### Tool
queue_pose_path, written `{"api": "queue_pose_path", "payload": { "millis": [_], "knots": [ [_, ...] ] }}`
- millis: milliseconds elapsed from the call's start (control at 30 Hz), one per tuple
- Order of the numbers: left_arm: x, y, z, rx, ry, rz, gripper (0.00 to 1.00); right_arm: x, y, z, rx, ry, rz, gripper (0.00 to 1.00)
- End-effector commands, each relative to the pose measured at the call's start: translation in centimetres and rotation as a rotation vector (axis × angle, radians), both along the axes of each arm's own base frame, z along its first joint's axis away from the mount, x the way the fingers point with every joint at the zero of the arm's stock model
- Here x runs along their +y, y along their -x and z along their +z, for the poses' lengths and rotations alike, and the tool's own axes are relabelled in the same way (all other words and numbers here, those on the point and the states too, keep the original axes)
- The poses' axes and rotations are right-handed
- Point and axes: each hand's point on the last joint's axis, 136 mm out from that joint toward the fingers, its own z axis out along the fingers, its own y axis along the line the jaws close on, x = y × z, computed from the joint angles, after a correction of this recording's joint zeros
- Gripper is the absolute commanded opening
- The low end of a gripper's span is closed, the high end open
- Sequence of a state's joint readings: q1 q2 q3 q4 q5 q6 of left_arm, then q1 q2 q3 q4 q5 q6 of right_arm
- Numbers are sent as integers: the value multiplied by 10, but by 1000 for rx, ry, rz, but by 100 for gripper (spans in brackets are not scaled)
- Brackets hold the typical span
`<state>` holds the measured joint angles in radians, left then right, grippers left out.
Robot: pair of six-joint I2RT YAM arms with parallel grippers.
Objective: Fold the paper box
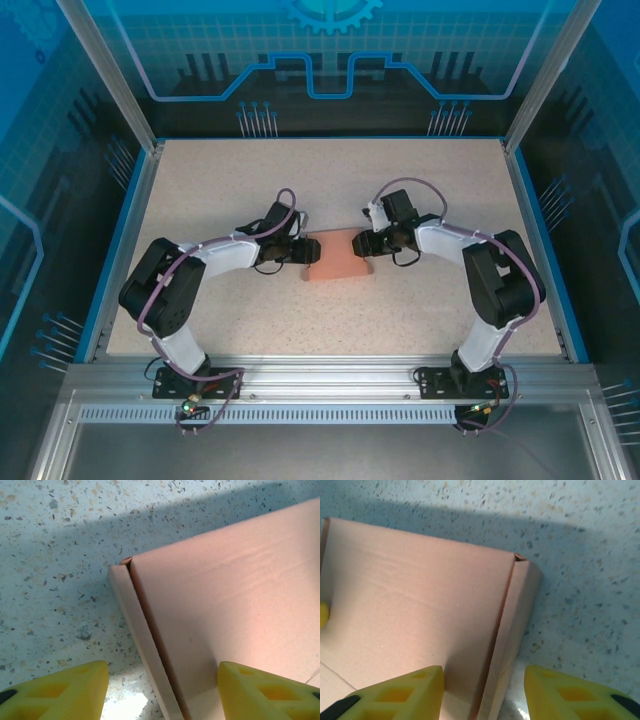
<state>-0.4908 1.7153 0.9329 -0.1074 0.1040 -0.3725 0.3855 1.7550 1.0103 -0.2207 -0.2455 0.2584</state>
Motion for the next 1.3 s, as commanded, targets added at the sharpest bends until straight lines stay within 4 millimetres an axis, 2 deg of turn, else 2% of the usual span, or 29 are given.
{"api": "queue_pose_path", "payload": {
  "millis": [0, 133, 233, 367, 467, 600, 800, 900, 1000, 1267],
  "knots": [
    [5, 16, -8, 52, -11, 1, 62, -9, -2, -12, 12, 118, 19, 47],
    [9, 4, 16, -34, -21, 29, 67, -7, -15, 6, -42, 166, 38, 50],
    [14, -8, 37, -118, -43, 46, 71, -7, -25, 29, -102, 197, 40, 54],
    [16, -25, 58, -201, -68, 41, 75, -13, -24, 56, -169, 242, 36, 57],
    [11, -37, 63, -221, -60, 16, 77, -17, -10, 66, -187, 247, 42, 59],
    [-5, -57, 60, -199, -8, -37, 78, -18, 23, 65, -146, 228, 62, 67],
    [-29, -74, 34, -74, 53, -130, 78, -16, 81, 53, -13, 124, 109, 72],
    [-41, -69, 24, -6, 85, -181, 77, -12, 97, 52, 21, 62, 116, 73],
    [-45, -57, 23, 41, 132, -198, 75, -8, 112, 36, 82, 14, 123, 73],
    [-45, -3, 26, 120, 268, -220, 70, 11, 118, 20, 189, -141, 110, 72]
  ]
}}
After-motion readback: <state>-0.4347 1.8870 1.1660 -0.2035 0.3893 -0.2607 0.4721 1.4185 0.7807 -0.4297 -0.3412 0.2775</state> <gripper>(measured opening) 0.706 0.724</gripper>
